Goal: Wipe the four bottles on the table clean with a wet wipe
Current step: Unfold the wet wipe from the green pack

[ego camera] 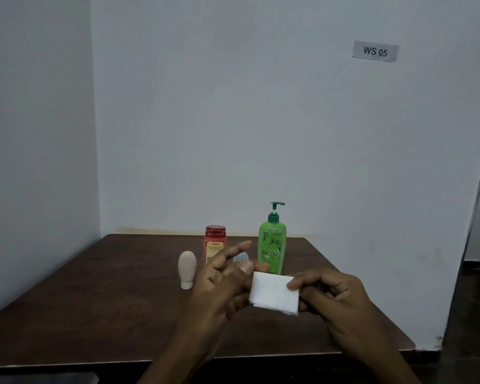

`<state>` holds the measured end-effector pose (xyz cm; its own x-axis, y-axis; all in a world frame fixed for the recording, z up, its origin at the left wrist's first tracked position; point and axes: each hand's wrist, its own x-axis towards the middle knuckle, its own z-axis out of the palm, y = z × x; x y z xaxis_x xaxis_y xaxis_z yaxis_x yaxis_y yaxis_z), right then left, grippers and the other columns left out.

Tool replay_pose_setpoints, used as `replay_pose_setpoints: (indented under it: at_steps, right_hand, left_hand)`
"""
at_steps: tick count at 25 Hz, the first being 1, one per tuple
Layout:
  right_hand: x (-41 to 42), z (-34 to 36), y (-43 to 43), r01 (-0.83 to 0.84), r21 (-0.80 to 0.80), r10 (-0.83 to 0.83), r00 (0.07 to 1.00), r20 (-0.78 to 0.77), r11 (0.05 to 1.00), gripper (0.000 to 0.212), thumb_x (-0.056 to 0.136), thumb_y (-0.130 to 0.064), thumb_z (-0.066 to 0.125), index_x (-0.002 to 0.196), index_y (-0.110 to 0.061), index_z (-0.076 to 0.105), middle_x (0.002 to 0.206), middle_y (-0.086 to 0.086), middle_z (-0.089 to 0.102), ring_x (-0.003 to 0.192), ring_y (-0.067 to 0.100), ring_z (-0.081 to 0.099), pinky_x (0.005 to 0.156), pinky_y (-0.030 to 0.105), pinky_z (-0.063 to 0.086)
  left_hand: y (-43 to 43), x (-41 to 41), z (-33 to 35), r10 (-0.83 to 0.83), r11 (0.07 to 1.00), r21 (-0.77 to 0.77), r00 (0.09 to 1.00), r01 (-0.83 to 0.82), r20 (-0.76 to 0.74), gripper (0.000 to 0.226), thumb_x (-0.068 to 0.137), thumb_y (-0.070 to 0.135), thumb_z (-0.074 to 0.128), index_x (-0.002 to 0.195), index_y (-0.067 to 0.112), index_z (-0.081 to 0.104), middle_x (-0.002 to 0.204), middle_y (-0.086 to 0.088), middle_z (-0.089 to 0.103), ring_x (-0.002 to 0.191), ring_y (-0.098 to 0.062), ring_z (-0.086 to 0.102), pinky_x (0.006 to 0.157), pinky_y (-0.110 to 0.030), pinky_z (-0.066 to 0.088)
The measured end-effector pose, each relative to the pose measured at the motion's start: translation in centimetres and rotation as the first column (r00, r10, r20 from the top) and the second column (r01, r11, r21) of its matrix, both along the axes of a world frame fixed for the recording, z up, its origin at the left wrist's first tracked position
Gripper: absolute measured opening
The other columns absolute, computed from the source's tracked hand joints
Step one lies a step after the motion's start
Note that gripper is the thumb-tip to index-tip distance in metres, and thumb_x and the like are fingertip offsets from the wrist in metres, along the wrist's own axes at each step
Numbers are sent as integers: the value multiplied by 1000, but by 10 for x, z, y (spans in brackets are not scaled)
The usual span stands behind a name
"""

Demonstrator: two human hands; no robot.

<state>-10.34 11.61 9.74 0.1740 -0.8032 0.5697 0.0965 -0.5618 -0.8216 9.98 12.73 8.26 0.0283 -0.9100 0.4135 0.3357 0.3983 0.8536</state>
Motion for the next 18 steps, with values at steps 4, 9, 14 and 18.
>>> replay_pose_setpoints:
  at_steps: [4,9,14,18]
  right_hand:
    - [1,-20,-1,-207,142,153,934,323,968,21,73,0,77,94,-1,73,91,28,72,77,36,71,60,40,59]
    - [30,-64,-23,-625,470,330,755,566,624,97,43,-34,98,127,-2,61,131,28,58,118,49,56,85,55,54]
    - [31,-101,-34,-461,570,-51,746,664,680,91,19,-11,100,99,16,66,101,41,64,80,50,69,57,50,59]
    - [16,-113,-38,-389,639,-232,705,670,663,20,72,7,71,90,15,66,87,37,68,58,44,69,42,46,55]
  left_hand:
    - [-9,-2,-15,71,997,-32,986,-67,151,69,69,5,85,132,18,60,103,-19,79,97,-33,77,84,-42,63]
    - [-38,3,-37,1,1000,29,942,-11,335,69,78,-7,83,137,18,57,105,-20,78,95,-36,76,84,-42,62]
    - [-57,11,-46,23,994,71,815,-78,578,66,78,16,89,133,36,59,109,1,77,98,-26,75,84,-41,63]
    - [-91,7,-10,239,967,-101,687,-235,686,49,87,38,79,131,41,57,116,15,69,106,-2,67,88,-23,58]
